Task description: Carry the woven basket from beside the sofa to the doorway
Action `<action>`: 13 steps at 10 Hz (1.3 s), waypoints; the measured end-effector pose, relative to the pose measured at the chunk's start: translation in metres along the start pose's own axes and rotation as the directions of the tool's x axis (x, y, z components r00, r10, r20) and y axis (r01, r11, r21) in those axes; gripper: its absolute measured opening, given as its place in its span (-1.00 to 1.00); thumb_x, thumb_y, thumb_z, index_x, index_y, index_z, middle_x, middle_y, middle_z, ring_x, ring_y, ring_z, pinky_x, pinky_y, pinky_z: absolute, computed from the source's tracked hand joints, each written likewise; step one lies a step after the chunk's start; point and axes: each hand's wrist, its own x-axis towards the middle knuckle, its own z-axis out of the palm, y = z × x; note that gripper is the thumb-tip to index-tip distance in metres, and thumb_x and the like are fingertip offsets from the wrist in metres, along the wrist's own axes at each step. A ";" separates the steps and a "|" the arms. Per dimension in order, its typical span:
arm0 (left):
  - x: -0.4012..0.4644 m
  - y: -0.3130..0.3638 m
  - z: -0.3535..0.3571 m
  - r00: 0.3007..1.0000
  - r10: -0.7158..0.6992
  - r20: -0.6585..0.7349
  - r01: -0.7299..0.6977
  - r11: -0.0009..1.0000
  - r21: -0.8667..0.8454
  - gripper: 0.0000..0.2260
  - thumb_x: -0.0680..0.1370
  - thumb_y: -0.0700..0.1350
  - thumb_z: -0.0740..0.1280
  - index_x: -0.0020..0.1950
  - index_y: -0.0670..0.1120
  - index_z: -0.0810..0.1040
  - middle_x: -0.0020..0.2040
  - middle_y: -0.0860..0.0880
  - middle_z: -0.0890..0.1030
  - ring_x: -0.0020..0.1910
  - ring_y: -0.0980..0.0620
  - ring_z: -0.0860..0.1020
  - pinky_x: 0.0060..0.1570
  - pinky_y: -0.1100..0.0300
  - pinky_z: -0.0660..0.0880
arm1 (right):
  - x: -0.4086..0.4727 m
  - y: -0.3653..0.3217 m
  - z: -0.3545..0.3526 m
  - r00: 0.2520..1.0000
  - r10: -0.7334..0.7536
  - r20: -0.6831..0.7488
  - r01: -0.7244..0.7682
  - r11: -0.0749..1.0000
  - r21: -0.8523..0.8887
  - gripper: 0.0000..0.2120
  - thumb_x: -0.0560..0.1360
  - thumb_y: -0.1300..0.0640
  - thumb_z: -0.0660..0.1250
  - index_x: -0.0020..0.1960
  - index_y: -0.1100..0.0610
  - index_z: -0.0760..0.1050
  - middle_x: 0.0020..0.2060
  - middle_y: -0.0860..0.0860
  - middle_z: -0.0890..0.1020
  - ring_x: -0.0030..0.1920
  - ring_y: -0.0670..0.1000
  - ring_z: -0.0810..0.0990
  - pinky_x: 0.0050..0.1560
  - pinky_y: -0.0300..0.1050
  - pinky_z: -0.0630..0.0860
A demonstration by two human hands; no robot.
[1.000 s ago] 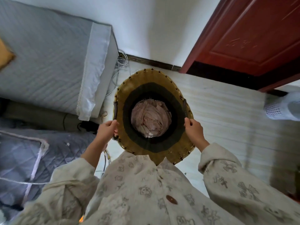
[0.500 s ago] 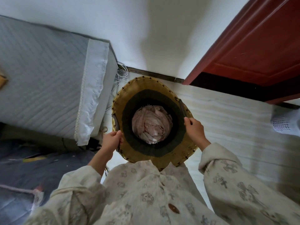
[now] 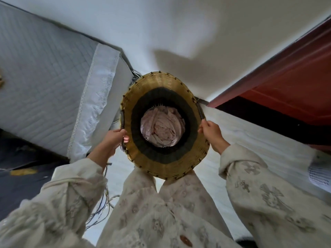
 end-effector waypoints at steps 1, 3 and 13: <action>-0.001 0.011 0.004 1.000 0.000 0.030 -0.001 1.000 0.018 -0.87 0.56 -0.20 0.19 -0.05 -0.19 0.51 -0.25 -0.10 0.52 -0.23 -0.02 0.50 0.04 0.08 0.42 | 0.002 0.004 -0.003 0.999 0.024 0.047 -0.023 0.999 -0.029 -0.77 0.60 0.09 0.01 0.01 0.16 0.40 -0.27 0.00 0.49 -0.11 0.03 0.47 -0.02 -0.08 0.33; 0.090 0.059 0.016 0.994 -0.086 0.066 0.073 0.981 0.178 -0.82 0.58 -0.16 0.18 -0.19 -0.10 0.49 -0.26 -0.08 0.49 -0.31 0.06 0.43 -0.28 0.28 0.36 | 0.084 -0.010 0.009 0.992 0.126 0.002 -0.125 0.986 -0.108 -0.77 0.58 0.12 0.02 0.04 0.20 0.42 -0.12 0.10 0.52 -0.04 0.09 0.47 0.01 0.00 0.36; 0.190 0.064 0.067 0.998 0.033 0.056 -0.049 0.947 0.318 -0.61 0.58 -0.13 0.20 0.38 -0.26 0.39 0.20 -0.24 0.58 0.02 -0.04 0.51 0.06 0.13 0.36 | 0.192 0.022 0.041 0.948 0.288 -0.138 -0.277 0.956 0.093 -0.75 0.56 0.12 0.11 0.00 0.27 0.48 -0.10 0.15 0.57 0.00 0.14 0.52 -0.03 -0.04 0.50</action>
